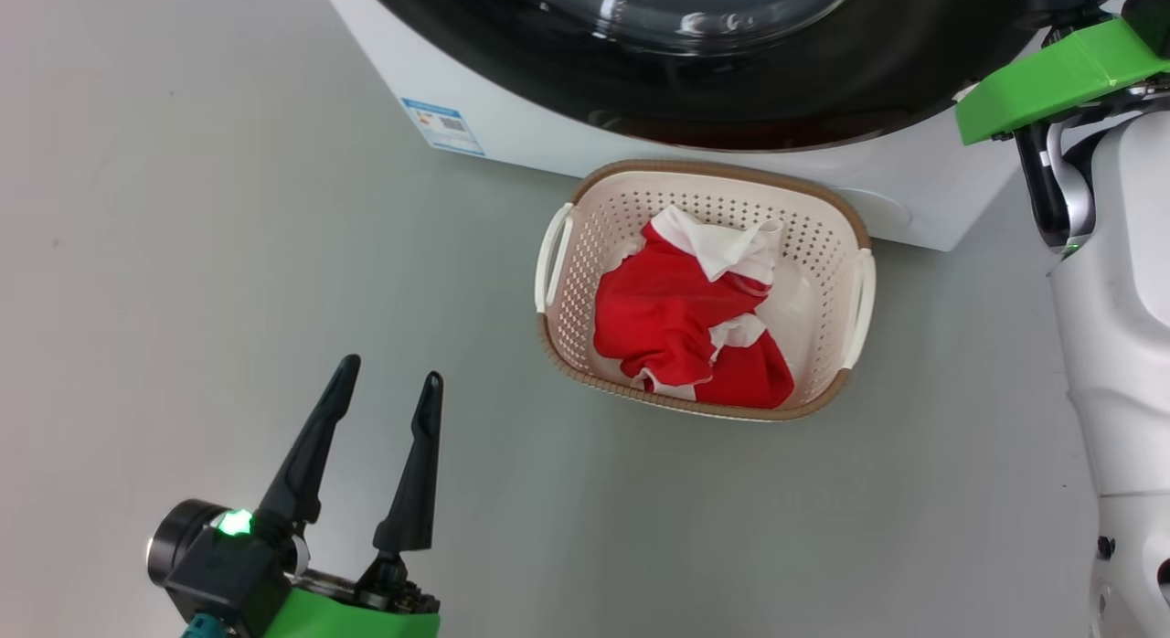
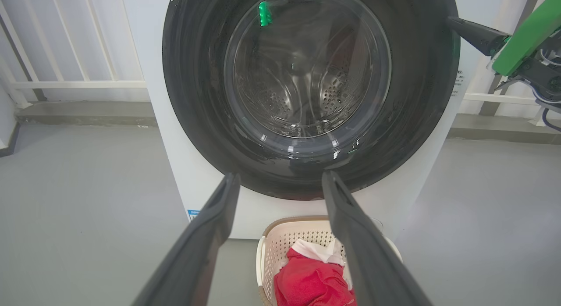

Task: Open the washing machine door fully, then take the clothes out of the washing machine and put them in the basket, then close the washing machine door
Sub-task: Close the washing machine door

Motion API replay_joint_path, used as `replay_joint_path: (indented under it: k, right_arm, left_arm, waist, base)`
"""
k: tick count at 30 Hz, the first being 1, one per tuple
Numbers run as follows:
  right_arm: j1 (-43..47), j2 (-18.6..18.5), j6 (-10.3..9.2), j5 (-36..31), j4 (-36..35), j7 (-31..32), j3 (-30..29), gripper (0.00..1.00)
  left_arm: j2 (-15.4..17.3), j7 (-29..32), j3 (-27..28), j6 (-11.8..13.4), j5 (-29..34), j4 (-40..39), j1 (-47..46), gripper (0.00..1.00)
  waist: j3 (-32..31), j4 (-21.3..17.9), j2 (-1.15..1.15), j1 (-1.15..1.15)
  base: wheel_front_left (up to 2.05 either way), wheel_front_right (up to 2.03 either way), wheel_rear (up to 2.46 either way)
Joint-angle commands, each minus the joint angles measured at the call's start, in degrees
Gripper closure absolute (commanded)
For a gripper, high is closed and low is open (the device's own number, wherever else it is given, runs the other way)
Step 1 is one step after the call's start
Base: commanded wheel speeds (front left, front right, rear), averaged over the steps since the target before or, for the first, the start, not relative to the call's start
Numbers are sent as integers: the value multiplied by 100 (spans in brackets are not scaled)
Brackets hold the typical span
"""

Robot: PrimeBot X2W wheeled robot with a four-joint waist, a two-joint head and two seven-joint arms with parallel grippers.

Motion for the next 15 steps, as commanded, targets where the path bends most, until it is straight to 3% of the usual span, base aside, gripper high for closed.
replay_joint_path:
  k: [1,2,3,15]
  right_arm:
    - [31,103,-53,116,-245,-12,178,81]
    - [88,117,-53,184,-305,-12,247,55]
    - [155,128,-53,248,-375,-12,316,0]
    - [1191,100,-53,739,-1118,-12,956,0]
  left_arm:
    - [54,-51,235,-15,58,-92,-131,0]
    - [54,-51,240,-12,61,-82,-138,0]
    - [54,-51,245,-6,48,-74,-146,0]
    - [53,-51,332,86,-202,65,-228,0]
  waist:
    - [-63,-97,0,0]
    - [-80,-131,0,0]
    - [-96,-171,0,0]
    - [-371,-858,0,0]
  base:
    - [0,0,0]
    - [0,0,0]
    - [0,0,0]
    - [0,0,0]
